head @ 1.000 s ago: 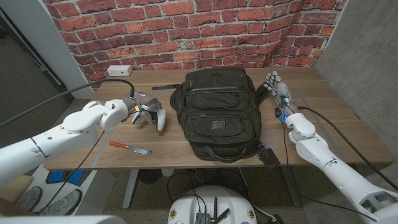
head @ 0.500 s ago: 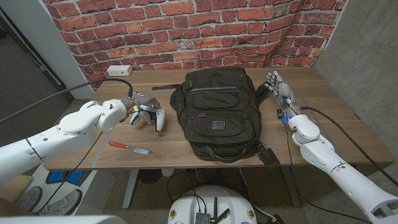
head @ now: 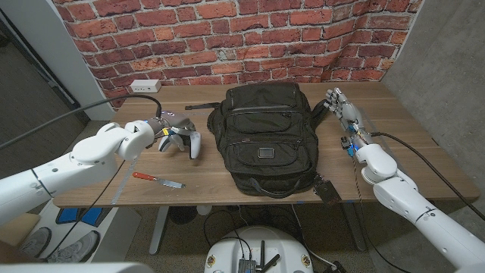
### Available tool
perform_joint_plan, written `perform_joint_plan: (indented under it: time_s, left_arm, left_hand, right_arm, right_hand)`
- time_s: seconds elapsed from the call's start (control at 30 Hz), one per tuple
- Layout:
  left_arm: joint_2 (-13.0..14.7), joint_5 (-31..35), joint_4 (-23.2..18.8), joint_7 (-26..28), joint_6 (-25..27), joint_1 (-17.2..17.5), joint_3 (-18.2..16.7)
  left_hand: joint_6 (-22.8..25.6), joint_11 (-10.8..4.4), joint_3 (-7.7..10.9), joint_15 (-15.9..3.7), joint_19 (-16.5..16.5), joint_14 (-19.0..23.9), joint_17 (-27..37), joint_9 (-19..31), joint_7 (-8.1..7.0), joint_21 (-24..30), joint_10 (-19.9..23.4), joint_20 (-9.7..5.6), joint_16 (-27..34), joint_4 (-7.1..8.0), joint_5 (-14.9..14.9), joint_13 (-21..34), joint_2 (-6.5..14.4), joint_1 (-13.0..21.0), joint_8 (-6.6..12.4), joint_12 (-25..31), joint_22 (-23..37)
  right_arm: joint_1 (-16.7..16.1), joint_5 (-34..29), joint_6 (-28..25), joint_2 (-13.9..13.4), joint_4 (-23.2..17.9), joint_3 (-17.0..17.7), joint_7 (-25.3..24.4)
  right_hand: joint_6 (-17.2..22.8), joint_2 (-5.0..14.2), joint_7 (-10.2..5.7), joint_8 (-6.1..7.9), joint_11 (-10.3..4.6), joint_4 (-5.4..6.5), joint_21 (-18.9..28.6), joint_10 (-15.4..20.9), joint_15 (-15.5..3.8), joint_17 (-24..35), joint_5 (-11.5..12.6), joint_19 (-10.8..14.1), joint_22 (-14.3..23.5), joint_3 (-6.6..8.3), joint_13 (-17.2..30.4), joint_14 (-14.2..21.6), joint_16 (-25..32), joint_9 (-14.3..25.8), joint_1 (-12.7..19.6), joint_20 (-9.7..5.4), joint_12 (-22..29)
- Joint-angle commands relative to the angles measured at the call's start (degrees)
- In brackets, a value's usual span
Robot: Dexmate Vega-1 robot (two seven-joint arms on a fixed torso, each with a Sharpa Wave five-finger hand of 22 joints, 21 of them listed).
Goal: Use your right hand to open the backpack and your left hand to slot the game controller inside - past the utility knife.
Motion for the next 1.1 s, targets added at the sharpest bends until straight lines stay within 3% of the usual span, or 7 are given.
perform_joint_plan:
  time_s: [0.03, 0.6, 0.8, 1.1]
  left_arm:
    - [-0.2, 1.0, -1.2, -1.4, 1.2, -0.4, 0.2]
    - [-1.5, 2.6, -0.3, -2.2, -0.2, -2.1, 1.4]
    - [-2.0, 3.2, 0.4, -2.1, -1.4, -2.8, 1.9]
    - [-3.3, 4.3, 2.1, -2.5, -3.3, -4.9, 2.8]
  left_hand:
    - [5.6, -0.17, 0.06, -9.69, -0.4, 0.8, 0.1, 0.2, -0.88, 0.0, 0.6, -9.57, -0.1, 0.23, 0.3, 0.2, 3.7, 1.0, -0.02, 0.1, 0.1]
    - [5.8, -0.19, -0.08, -9.66, -0.7, 0.9, 0.1, 0.2, -0.98, 0.0, 0.8, -9.48, -0.4, 0.15, 0.4, 0.3, 3.9, 0.9, -0.61, -0.2, 0.2]
    - [5.9, -0.19, 0.00, -9.62, -0.7, 1.0, 0.0, 0.2, -0.92, 0.1, 0.9, -9.47, -0.5, 0.19, 0.4, 0.3, 4.2, 0.8, -0.79, -0.3, 0.2]
    - [6.1, -0.19, 0.13, -9.69, -0.8, 1.1, 0.0, 0.2, -0.96, 0.1, 1.1, -9.43, -0.6, 0.18, 0.4, 0.3, 4.5, 0.9, -1.00, -0.4, 0.2]
  right_arm:
    - [-4.9, -3.2, 1.6, -1.8, -4.9, 2.3, -2.5]
    - [-12.3, -8.3, 3.7, -2.9, -11.0, 5.9, -4.9]
    - [-12.8, -11.4, 9.5, -1.8, -8.8, 5.9, -4.1]
    - [-16.0, -15.1, 11.4, -1.9, -10.4, 7.5, -4.2]
  right_hand:
    - [0.7, 1.18, 0.08, 0.20, 0.13, -0.52, 0.0, 0.6, -0.26, 0.0, -0.1, 0.3, 0.2, 0.25, -0.1, 0.6, 0.2, 0.2, -0.2, -0.39, 0.5]
    - [1.4, 1.03, 0.14, 0.24, 0.13, -1.27, -0.2, 0.6, -0.43, -0.3, -0.1, -0.2, 0.2, 0.43, 0.0, 0.6, 0.1, 0.2, 0.3, -0.75, 0.4]
    - [1.5, 1.06, 0.00, 0.23, 0.00, -1.67, -0.2, 0.6, -0.46, -0.5, -0.1, -0.2, 0.2, 0.62, 0.0, 0.6, 0.0, 0.2, 0.7, -0.76, 0.4]
    - [2.2, 0.92, -0.27, 0.29, -0.34, -2.86, 0.1, 1.0, -0.85, -1.0, -0.2, 0.6, 0.2, 1.10, 0.0, 1.1, 0.1, 0.2, 1.9, -0.84, 0.5]
